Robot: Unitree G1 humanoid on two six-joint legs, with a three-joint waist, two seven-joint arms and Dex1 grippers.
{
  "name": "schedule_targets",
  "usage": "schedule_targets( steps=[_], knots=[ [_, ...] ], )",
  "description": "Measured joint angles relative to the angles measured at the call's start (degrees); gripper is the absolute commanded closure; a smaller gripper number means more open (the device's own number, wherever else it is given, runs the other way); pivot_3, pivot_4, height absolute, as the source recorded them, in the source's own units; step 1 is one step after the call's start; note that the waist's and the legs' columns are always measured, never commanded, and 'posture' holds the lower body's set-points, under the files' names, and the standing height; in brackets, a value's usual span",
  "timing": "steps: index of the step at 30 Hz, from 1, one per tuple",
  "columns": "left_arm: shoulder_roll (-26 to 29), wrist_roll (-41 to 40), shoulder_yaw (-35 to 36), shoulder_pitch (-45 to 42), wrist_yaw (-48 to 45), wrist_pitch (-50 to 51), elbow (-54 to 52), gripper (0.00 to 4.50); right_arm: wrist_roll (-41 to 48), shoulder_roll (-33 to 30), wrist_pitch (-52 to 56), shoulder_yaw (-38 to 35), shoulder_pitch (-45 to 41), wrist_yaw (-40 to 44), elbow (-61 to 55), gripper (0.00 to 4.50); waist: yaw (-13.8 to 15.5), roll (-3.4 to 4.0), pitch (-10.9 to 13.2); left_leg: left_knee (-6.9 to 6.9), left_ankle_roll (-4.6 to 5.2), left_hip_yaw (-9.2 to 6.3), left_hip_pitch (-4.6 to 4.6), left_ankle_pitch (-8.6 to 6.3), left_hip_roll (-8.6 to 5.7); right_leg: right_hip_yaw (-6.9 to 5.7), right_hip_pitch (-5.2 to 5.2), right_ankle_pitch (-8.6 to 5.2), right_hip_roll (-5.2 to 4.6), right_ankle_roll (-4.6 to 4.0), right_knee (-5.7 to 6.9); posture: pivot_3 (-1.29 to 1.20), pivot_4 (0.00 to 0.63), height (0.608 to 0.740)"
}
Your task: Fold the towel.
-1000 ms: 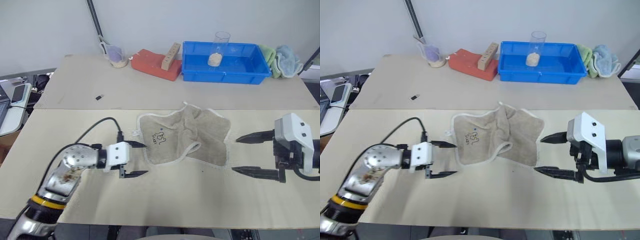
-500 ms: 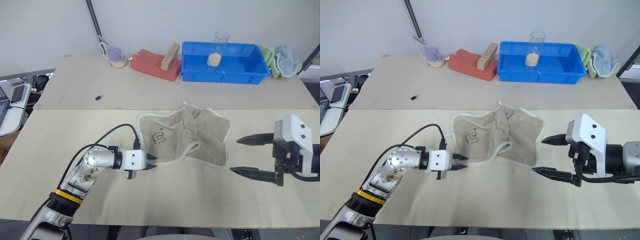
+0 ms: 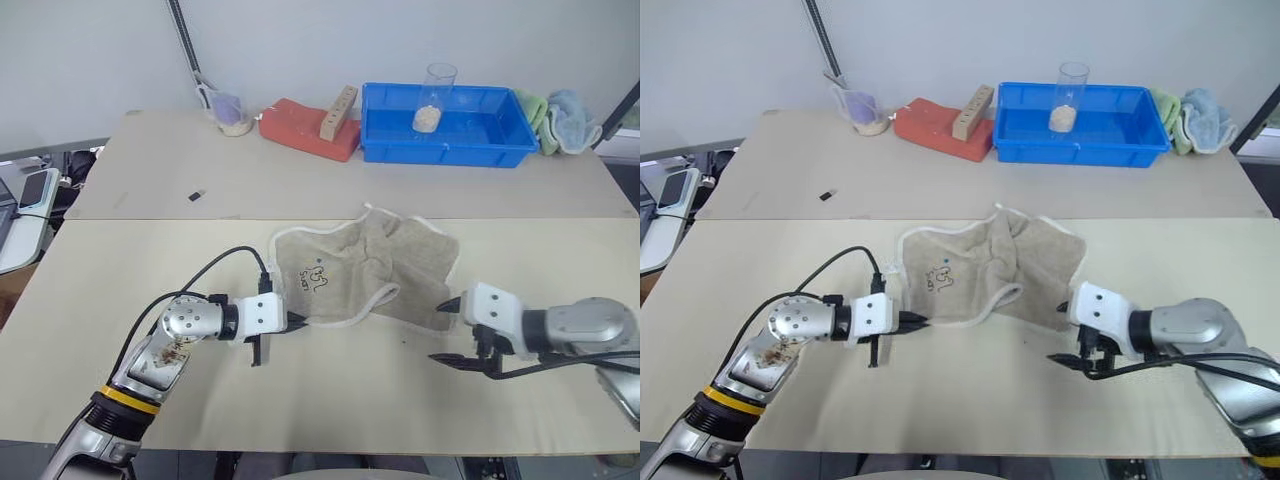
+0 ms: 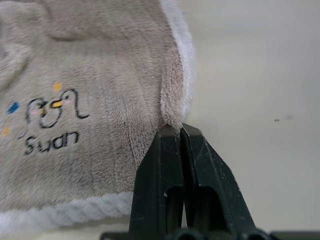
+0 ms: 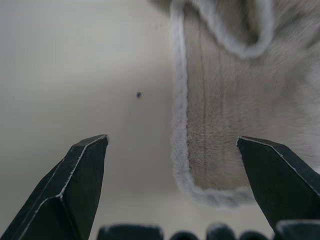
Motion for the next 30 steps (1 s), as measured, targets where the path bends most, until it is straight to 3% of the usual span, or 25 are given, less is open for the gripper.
schedule_targets(
  steps=[2,4,16,23,30],
  knots=[
    [0.57,-0.13,0.61,0.95,0.08,0.21,-0.99,4.45,-1.35,0.54,-0.80,1.73,-1.73,0.64,3.18,0.00,-0.02,0.00,0.00,0.00,0.00,-0.01,0.00,0.00,0.00,0.00,0.00,0.00,0.00,0.00,0.00,0.00,0.150,0.740],
    [0.73,-0.49,1.08,1.98,0.10,0.22,-1.37,4.50,-1.64,0.77,-1.71,2.47,-3.27,1.90,5.19,0.51,-0.02,0.01,0.00,0.00,0.00,-0.01,0.05,0.00,0.02,0.00,0.03,0.00,0.01,0.00,0.01,0.00,0.150,0.740],
    [1.77,-1.82,2.47,4.28,0.51,-0.06,-1.35,4.50,-3.95,1.92,-3.10,4.13,-6.70,1.73,9.24,4.47,0.07,-0.03,-0.04,0.00,0.00,-0.05,0.14,0.00,0.01,0.00,0.10,0.00,0.00,0.00,0.03,0.00,0.150,0.740],
    [4.95,-5.75,6.56,4.18,-1.17,3.13,-0.63,4.50,-0.54,0.92,1.32,0.60,-4.49,3.14,7.28,4.47,0.33,-0.02,-0.03,0.00,0.00,-0.12,0.03,0.00,0.02,-0.02,0.02,0.00,-0.05,0.00,0.09,0.00,0.150,0.740],
    [15.50,-18.51,13.64,-3.41,-11.26,20.35,0.37,4.50,16.87,-8.78,17.71,-21.25,1.12,12.18,-1.75,4.47,0.06,-0.02,-0.01,0.00,0.00,-0.13,0.08,0.00,0.02,-0.06,0.00,0.00,0.04,0.00,0.20,0.00,0.150,0.740]
  ],
)
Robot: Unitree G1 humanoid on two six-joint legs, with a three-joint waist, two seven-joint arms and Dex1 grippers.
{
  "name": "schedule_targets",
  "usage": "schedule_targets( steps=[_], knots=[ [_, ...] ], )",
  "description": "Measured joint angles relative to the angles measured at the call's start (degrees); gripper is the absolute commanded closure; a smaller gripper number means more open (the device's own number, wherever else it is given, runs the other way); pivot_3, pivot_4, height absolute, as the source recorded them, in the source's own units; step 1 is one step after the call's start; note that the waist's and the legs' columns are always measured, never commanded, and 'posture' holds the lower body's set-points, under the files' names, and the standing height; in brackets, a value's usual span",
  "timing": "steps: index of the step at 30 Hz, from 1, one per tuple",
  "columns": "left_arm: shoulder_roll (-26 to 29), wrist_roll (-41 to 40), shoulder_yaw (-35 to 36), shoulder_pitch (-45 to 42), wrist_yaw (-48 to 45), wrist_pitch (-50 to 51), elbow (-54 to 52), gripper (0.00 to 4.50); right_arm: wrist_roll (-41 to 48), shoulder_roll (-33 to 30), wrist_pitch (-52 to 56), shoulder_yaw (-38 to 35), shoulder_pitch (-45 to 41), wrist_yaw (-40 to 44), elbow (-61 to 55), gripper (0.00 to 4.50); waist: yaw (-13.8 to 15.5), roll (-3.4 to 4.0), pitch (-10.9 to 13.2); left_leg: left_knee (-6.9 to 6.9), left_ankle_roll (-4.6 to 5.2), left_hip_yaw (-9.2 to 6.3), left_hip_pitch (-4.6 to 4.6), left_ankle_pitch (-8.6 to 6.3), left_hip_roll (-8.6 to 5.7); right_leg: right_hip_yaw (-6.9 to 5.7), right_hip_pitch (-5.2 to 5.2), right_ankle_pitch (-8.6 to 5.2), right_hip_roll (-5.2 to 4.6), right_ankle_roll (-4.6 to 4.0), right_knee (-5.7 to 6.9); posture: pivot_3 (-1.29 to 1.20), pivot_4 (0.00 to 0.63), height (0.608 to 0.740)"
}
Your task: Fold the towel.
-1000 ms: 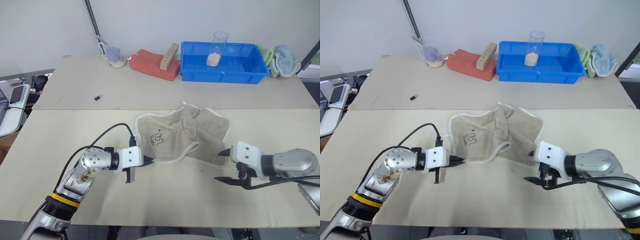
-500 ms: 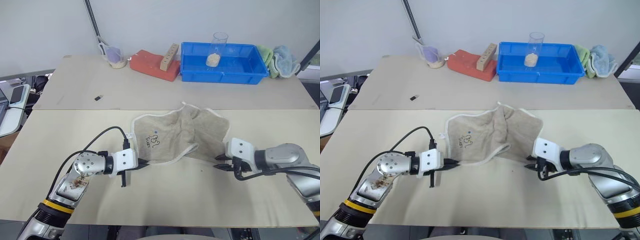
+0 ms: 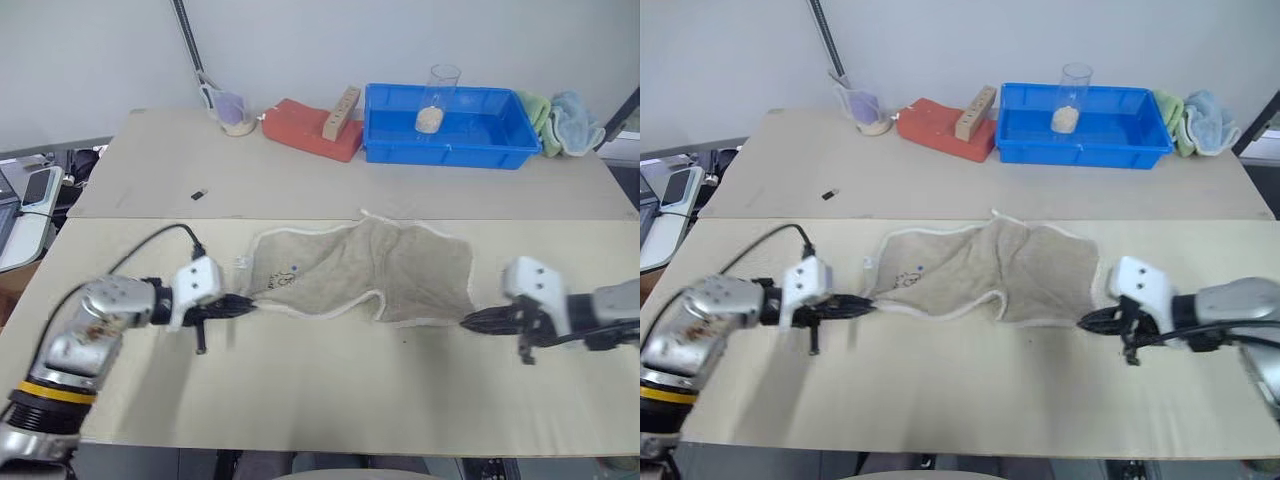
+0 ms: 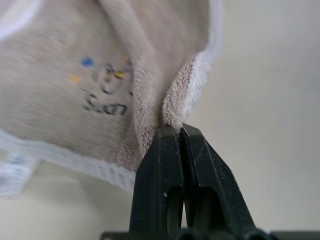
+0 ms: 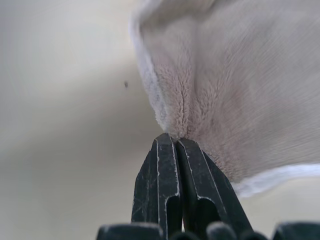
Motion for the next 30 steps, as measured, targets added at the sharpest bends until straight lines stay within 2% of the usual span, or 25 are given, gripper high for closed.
schedule_targets(
  steps=[2,4,7,10,13,18,20,22,24,26,30],
  knots=[
    [0.23,-2.20,0.99,-5.97,-1.02,4.14,3.37,4.50,4.37,-1.95,4.92,-4.26,-3.43,0.80,0.89,4.47,-0.11,-0.01,0.00,0.00,0.00,0.05,0.08,0.00,0.00,0.00,0.03,0.00,0.01,0.00,0.01,0.00,0.150,0.740],
    [-1.70,-2.97,1.47,-11.74,0.15,6.07,7.21,4.50,5.92,-2.25,6.78,-5.01,-8.22,-0.32,2.82,4.47,-0.15,-0.02,0.01,0.00,0.00,0.05,0.05,0.00,0.00,-0.01,0.02,0.00,0.01,0.00,0.00,0.00,0.150,0.740],
    [-9.21,-1.52,1.30,-23.79,5.92,6.65,17.59,4.50,4.79,-1.04,6.71,-0.65,-20.24,-4.08,10.79,4.47,-0.17,-0.07,0.04,0.08,0.00,0.07,-0.07,0.00,-0.04,-0.02,-0.05,0.00,-0.02,0.01,0.00,0.00,0.150,0.740],
    [-15.00,1.58,1.33,-35.32,12.70,4.03,30.09,4.50,-0.23,2.13,2.42,6.19,-32.54,-6.50,22.24,4.47,-0.29,-0.16,0.07,0.15,0.00,0.07,-0.32,0.01,-0.08,-0.03,-0.28,0.00,-0.05,0.00,0.02,0.00,0.150,0.740],
    [-16.86,3.14,2.33,-44.01,16.13,0.21,41.12,4.50,-5.39,4.05,-2.96,11.57,-43.01,-6.27,34.12,4.47,-1.00,-0.13,0.09,0.17,0.01,0.20,-0.45,0.02,-0.08,-0.01,-0.58,0.00,-0.07,0.00,0.17,0.00,0.150,0.740],
    [-15.91,4.47,4.33,-55.05,15.54,-6.34,51.88,4.50,-11.11,3.63,-11.56,14.08,-57.43,-2.60,46.65,4.47,-1.82,-0.10,0.08,0.00,0.01,0.25,-0.64,0.08,-0.05,0.00,-0.99,0.00,-0.05,0.00,0.63,0.00,0.150,0.740],
    [-13.43,5.37,3.91,-54.79,11.41,-8.31,51.77,4.50,-11.24,1.45,-12.96,13.89,-56.71,0.74,45.60,4.47,-1.95,-0.06,0.06,-0.03,0.03,0.25,-0.51,0.07,-0.01,-0.01,-0.97,0.00,-0.01,0.01,0.64,0.00,0.150,0.740],
    [-10.55,6.19,3.08,-50.66,6.82,-9.21,49.81,4.50,-11.08,-0.53,-13.11,13.11,-50.87,3.50,41.21,4.47,-2.18,0.02,0.00,-0.02,0.04,0.24,-0.42,0.07,0.01,-0.02,-0.94,0.00,0.00,0.01,0.76,0.00,0.150,0.740],
    [-8.78,7.32,1.33,-44.65,2.68,-9.52,46.89,4.50,-10.49,-1.36,-13.38,11.68,-42.10,5.29,35.86,4.47,-2.26,0.06,-0.02,0.07,0.03,0.22,-0.42,0.07,0.01,-0.01,-0.94,0.00,0.00,0.01,0.77,0.00,0.150,0.740],
    [-7.40,8.45,-0.93,-36.84,-1.19,-10.46,42.63,4.50,-9.75,-1.57,-13.91,9.15,-29.76,6.18,28.19,4.47,-2.11,0.06,-0.02,0.11,0.02,0.17,-0.49,0.08,0.01,-0.01,-0.97,0.00,0.00,0.00,0.84,0.00,0.150,0.740],
    [-4.49,10.10,-3.47,-23.48,-6.16,-12.41,34.79,4.50,-8.48,0.55,-13.81,4.37,-11.91,5.81,16.24,4.47,-1.76,0.06,-0.02,0.20,0.03,0.10,-0.54,0.08,0.01,0.01,-1.01,0.00,0.00,0.00,0.88,0.00,0.150,0.740]
  ],
)
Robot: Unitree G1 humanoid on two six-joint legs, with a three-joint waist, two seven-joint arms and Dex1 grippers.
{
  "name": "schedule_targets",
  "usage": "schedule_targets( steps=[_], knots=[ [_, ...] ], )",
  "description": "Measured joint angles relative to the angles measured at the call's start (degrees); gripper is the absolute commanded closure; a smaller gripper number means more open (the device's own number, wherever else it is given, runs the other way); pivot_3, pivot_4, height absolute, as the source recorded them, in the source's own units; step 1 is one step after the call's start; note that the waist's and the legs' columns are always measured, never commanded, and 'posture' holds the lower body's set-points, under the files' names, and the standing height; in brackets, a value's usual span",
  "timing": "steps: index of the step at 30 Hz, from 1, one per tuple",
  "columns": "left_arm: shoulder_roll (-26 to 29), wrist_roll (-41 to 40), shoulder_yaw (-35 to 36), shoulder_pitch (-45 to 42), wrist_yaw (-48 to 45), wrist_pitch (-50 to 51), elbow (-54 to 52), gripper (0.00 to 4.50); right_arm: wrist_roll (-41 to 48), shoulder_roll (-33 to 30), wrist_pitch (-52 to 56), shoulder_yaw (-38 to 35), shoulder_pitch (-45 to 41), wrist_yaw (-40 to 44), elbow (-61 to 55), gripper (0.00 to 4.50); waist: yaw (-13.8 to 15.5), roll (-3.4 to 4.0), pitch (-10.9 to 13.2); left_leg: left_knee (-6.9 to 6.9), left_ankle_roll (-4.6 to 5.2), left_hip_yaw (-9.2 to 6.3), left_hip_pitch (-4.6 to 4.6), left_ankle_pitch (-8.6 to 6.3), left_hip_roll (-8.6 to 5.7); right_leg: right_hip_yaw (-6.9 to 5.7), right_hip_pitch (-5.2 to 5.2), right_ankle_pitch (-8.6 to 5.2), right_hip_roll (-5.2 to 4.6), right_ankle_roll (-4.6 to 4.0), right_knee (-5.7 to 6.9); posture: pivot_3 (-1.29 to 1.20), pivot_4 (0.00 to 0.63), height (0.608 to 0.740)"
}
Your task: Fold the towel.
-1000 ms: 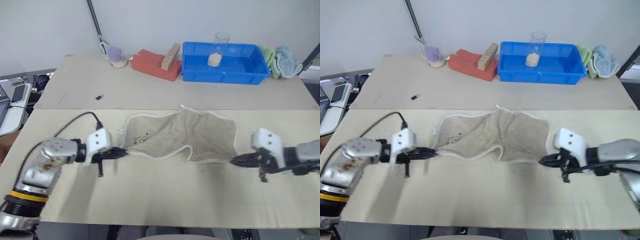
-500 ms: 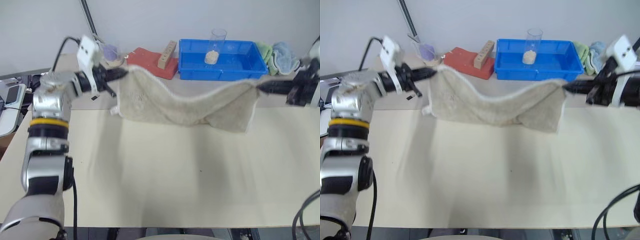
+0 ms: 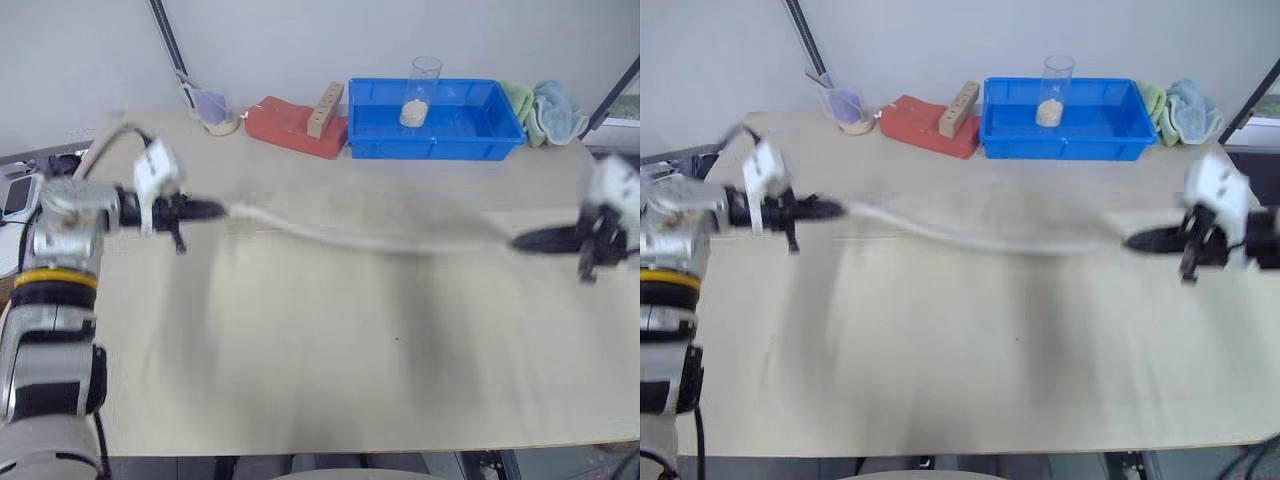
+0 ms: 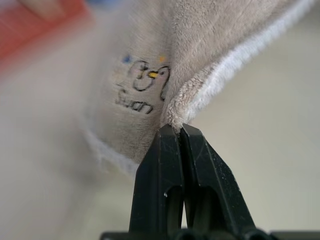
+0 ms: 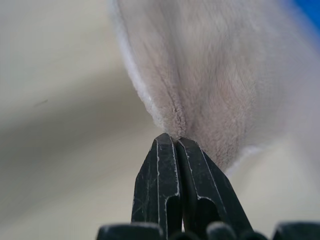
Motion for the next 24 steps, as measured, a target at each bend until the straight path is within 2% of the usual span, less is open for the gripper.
schedule_targets(
  steps=[4,8,13,16,18,21,24],
  knots=[
    [4.84,0.49,-1.09,11.53,-3.88,-2.09,-8.72,4.50,0.08,1.88,-0.49,-5.08,13.88,-0.57,-8.66,4.47,0.36,-0.01,0.00,-0.02,0.00,-0.04,0.04,0.00,-0.01,0.01,0.08,0.00,-0.01,0.00,-0.10,0.00,0.150,0.740],
    [9.75,-0.81,-0.90,20.23,-7.26,-0.29,-16.17,4.50,0.00,1.56,-0.78,-10.72,25.02,2.54,-12.87,4.47,0.78,-0.01,0.01,-0.05,0.00,0.00,0.13,-0.01,-0.02,0.01,0.30,0.00,-0.03,0.00,-0.29,0.00,0.150,0.740],
    [13.80,-4.68,0.13,28.91,-10.47,4.68,-25.30,4.50,-0.90,0.25,-2.04,-15.10,33.31,7.87,-14.43,4.47,0.71,-0.07,0.07,-0.13,0.04,0.03,0.46,-0.05,0.03,-0.01,0.76,-0.03,-0.01,0.00,-0.49,0.00,0.150,0.740],
    [14.00,-6.45,0.89,30.38,-9.84,8.27,-28.80,4.50,-1.48,-0.13,-2.57,-15.36,33.34,8.11,-13.95,4.47,0.72,-0.10,0.08,-0.13,0.04,0.04,0.52,-0.05,0.03,-0.01,0.85,-0.03,-0.01,0.00,-0.53,0.00,0.150,0.740],
    [13.29,-7.22,1.02,28.31,-8.47,10.67,-28.32,4.50,-0.08,-0.01,-0.66,-15.07,29.99,6.77,-13.42,4.47,0.70,-0.11,0.09,-0.13,0.04,0.06,0.56,-0.05,0.01,-0.01,0.89,-0.03,-0.02,0.01,-0.56,0.00,0.150,0.740],
    [10.97,-8.00,1.12,19.31,-6.41,15.46,-25.14,4.50,5.44,-0.02,7.25,-14.40,20.33,2.68,-12.91,4.47,0.69,-0.22,0.14,-0.12,0.04,0.03,0.54,-0.05,-0.01,-0.04,0.93,-0.03,0.00,0.01,-0.57,0.00,0.150,0.740],
    [10.44,-8.17,0.96,13.00,-6.29,18.75,-19.29,4.50,9.24,-0.08,14.97,-12.13,14.12,-0.92,-11.27,4.47,0.51,-0.23,0.14,-0.15,0.08,0.02,0.54,-0.08,-0.02,-0.06,0.91,-0.03,0.01,0.01,-0.62,0.00,0.150,0.740]
  ],
)
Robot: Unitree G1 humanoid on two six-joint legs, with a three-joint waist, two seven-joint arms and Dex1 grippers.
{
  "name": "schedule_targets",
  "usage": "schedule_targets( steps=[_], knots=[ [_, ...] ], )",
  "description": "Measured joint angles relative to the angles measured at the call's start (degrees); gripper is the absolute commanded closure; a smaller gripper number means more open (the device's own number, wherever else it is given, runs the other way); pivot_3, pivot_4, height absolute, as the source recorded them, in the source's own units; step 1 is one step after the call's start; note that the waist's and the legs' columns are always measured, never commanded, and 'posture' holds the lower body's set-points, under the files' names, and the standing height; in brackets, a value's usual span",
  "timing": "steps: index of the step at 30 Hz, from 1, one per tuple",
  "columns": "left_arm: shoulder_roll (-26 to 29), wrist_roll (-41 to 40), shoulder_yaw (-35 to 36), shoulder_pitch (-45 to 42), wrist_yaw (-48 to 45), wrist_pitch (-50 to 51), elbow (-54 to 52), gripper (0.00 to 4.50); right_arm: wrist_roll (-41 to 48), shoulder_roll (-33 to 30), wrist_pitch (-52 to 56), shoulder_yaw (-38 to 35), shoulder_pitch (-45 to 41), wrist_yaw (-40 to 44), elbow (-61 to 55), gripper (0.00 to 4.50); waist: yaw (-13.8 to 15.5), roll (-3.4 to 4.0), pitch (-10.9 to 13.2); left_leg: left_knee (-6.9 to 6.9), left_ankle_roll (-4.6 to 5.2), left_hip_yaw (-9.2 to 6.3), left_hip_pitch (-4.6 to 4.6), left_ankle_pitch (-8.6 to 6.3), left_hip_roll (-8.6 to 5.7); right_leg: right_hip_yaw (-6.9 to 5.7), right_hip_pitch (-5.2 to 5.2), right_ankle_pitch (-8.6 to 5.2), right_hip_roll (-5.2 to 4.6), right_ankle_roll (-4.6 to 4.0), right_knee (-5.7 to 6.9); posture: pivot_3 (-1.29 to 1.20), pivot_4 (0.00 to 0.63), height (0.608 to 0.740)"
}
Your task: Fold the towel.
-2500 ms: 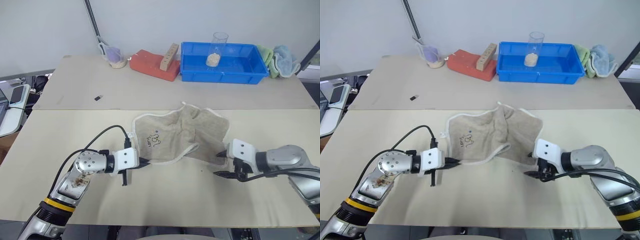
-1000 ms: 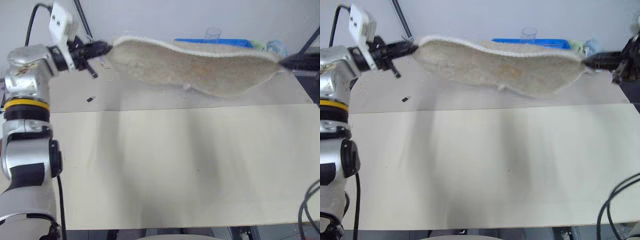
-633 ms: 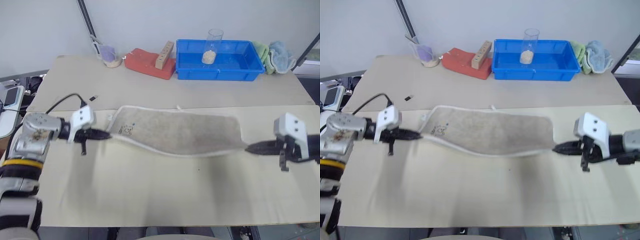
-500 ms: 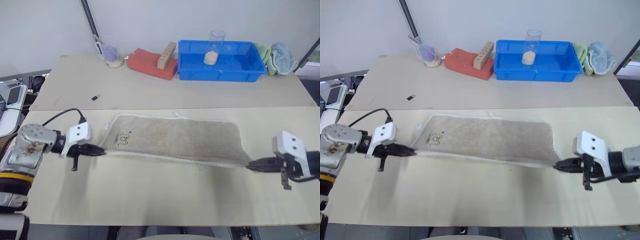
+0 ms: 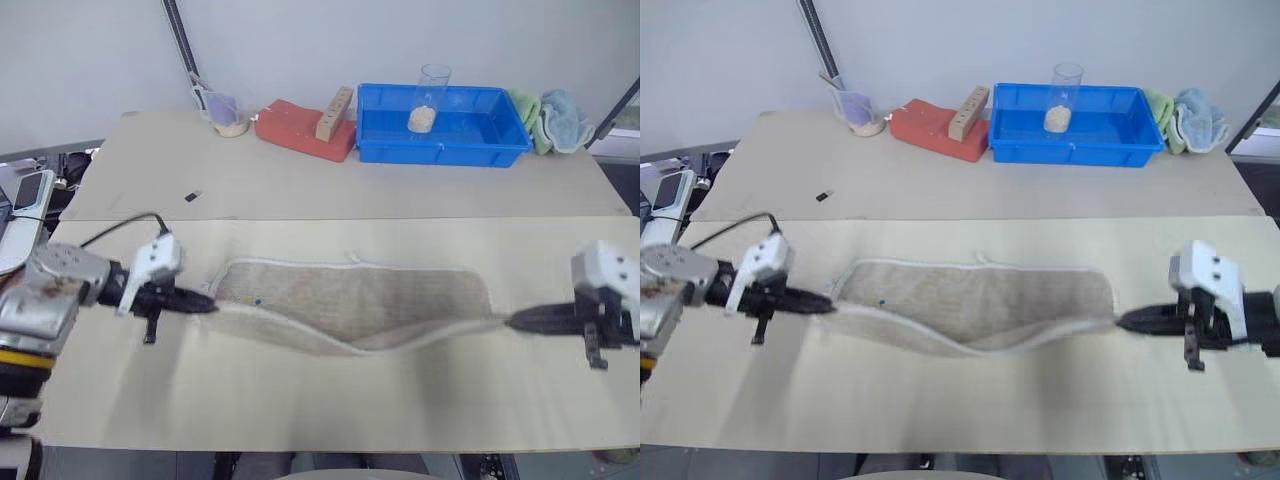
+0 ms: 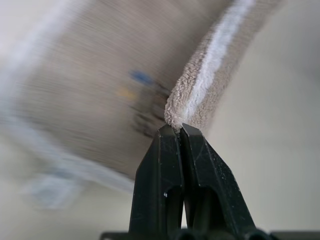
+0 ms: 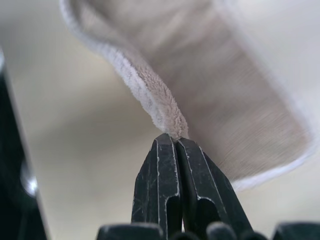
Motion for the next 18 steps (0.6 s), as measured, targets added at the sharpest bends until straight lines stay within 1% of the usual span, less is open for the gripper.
schedule_targets(
  steps=[3,6,12,18],
  knots=[
    [-3.46,1.51,-1.56,-6.09,1.04,1.20,7.11,4.50,1.53,0.01,6.51,4.70,-7.12,-4.21,4.31,4.47,-0.09,0.05,-0.02,0.03,0.00,0.02,-0.02,0.00,-0.02,0.02,-0.03,0.00,-0.02,0.00,0.00,0.00,0.150,0.740],
    [-7.50,3.21,-3.50,-9.89,2.71,1.97,12.24,4.50,1.39,0.65,9.44,9.06,-12.22,-7.50,8.40,4.47,-0.09,0.04,-0.02,0.07,0.00,-0.01,-0.05,0.01,-0.02,0.01,-0.07,0.00,-0.01,0.00,0.07,0.00,0.150,0.740],
    [-10.78,6.11,-5.37,-11.86,4.17,0.22,16.67,4.50,-0.29,3.13,10.62,14.79,-16.84,-11.87,14.16,4.47,-0.31,0.05,-0.02,0.08,0.01,-0.03,-0.18,0.01,-0.02,0.03,-0.25,0.00,-0.02,0.00,0.19,0.00,0.150,0.740],
    [-13.15,7.82,-4.87,-12.20,7.66,-1.96,19.65,4.50,-1.25,4.73,10.76,16.81,-19.16,-15.24,15.59,4.47,-0.24,0.05,-0.03,0.12,0.00,-0.07,-0.21,0.01,-0.03,0.03,-0.28,0.00,-0.03,0.00,0.23,0.00,0.150,0.740]
  ],
)
